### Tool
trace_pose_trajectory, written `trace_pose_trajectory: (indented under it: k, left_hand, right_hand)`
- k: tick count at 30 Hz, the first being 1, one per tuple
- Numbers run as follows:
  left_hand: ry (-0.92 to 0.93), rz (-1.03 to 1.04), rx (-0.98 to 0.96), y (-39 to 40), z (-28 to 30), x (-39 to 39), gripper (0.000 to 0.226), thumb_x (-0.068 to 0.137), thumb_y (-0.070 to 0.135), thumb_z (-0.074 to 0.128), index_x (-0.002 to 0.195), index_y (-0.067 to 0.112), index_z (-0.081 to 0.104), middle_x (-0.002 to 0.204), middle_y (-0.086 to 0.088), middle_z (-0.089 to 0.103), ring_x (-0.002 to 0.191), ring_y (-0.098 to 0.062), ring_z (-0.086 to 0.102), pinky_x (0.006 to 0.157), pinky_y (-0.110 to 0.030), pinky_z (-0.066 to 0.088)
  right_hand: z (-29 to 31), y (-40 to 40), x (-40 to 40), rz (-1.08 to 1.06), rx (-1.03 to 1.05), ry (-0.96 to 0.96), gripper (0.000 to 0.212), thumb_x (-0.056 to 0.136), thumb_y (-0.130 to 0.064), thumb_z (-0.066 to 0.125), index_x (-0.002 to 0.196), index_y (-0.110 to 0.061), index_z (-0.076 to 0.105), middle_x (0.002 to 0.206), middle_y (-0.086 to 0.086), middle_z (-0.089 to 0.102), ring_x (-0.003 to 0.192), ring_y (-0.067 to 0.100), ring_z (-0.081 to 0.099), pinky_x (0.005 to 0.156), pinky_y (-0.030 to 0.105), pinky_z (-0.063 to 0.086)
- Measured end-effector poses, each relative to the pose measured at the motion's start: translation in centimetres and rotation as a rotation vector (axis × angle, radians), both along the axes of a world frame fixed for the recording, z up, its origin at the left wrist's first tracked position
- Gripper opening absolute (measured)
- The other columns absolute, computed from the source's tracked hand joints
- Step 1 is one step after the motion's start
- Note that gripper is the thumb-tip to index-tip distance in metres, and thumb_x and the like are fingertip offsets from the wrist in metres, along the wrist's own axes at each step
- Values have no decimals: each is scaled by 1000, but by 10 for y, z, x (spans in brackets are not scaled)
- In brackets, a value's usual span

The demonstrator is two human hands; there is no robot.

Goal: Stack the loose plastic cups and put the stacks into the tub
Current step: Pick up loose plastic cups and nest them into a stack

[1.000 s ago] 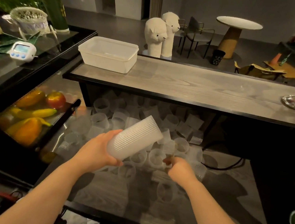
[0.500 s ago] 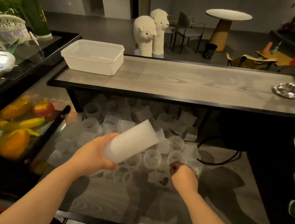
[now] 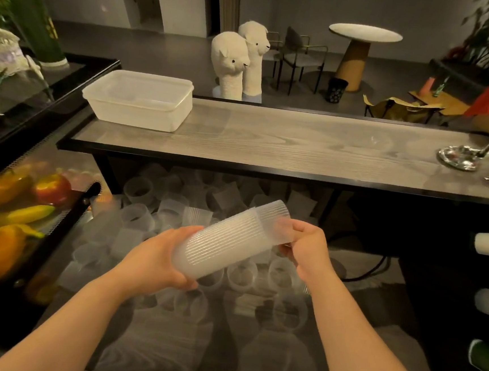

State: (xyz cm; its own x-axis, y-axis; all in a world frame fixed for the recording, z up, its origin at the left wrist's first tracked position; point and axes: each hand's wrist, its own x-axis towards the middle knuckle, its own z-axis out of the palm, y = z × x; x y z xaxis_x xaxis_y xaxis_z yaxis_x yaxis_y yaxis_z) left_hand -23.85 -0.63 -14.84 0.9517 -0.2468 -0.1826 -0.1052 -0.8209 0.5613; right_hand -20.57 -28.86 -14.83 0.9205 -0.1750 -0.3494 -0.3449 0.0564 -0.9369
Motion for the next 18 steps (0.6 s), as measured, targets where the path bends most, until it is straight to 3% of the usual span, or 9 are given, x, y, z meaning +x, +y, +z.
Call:
trace_pose_trajectory:
  k: [5,10,13,15,18]
  left_hand:
    - [-3,-9,32,0,-3,1,103,53,55,82,139,59,25,124,22,47,107,-6,51,92,-39,52]
    - [-24,12,42,5,-5,-1,100,54,53,84,136,61,27,121,23,47,104,-5,52,89,-38,52]
    - [-21,52,30,13,-6,0,99,53,53,84,132,65,26,119,23,48,103,-4,51,88,-39,52]
    - [-30,99,33,19,-8,0,101,53,52,85,136,60,27,121,21,48,104,-5,50,88,-39,51]
    - [-38,141,33,29,-12,-3,100,56,48,86,138,56,28,122,19,47,105,-7,49,90,-38,51]
  right_hand:
    - [1,6,1,104,-154,-56,17,91,-9,64,96,-23,74,94,-2,73,94,19,66,84,35,58]
    - [-10,16,1,219,-297,-120,22,96,-20,58,115,-25,70,102,-10,67,89,9,61,69,17,50]
    - [-23,20,5,219,-238,-103,25,102,-30,45,123,-34,59,104,-11,64,83,13,64,65,22,51]
    - [-43,26,5,240,-264,-52,24,103,-21,42,120,-30,56,105,-5,63,81,14,63,64,24,51]
    - [-89,41,6,450,-488,143,23,95,-8,48,108,-20,63,108,1,65,92,17,61,83,30,53]
